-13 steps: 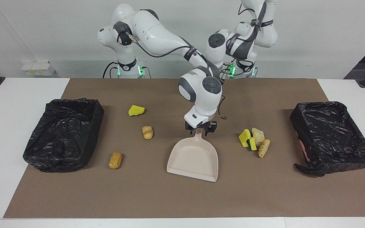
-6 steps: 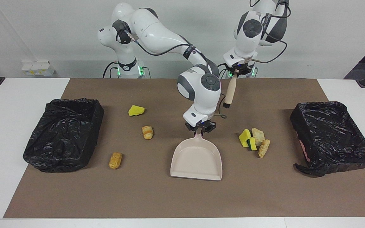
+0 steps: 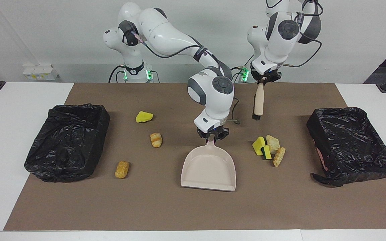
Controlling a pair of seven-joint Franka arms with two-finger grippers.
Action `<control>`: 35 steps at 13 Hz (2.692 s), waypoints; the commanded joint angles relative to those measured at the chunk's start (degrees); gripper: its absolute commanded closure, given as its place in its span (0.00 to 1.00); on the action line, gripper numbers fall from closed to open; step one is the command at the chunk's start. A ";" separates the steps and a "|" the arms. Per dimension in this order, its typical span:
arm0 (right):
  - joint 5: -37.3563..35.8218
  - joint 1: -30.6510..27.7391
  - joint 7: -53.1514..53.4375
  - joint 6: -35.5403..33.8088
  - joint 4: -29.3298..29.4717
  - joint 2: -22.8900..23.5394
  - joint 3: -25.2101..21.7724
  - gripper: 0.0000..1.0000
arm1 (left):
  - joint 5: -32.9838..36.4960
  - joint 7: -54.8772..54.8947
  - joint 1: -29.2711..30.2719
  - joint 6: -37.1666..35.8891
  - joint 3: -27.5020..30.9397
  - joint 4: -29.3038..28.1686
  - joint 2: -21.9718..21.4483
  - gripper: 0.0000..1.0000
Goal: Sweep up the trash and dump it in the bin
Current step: 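Lift the brush with the left gripper while the right gripper raises the dustpan, then lower the dustpan beside the trash pile with the right gripper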
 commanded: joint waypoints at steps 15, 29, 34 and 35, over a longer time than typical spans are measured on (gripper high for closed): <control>1.22 -5.45 -39.50 2.10 -5.07 -3.03 0.74 1.00 | 2.21 -15.56 3.08 11.40 -0.72 3.08 16.24 1.00; 3.41 -11.52 -69.73 -3.08 -6.03 -4.96 1.88 1.00 | 4.49 -6.55 3.68 10.00 -0.55 10.53 17.73 1.00; 0.26 -10.82 -84.32 -1.95 -11.92 -8.04 1.88 1.00 | 4.49 -2.66 3.77 12.40 -0.55 7.99 19.41 1.00; 0.25 -10.73 -86.70 -0.20 -12.45 -8.13 1.97 1.00 | 4.49 -2.58 3.95 12.57 -0.55 6.77 18.88 1.00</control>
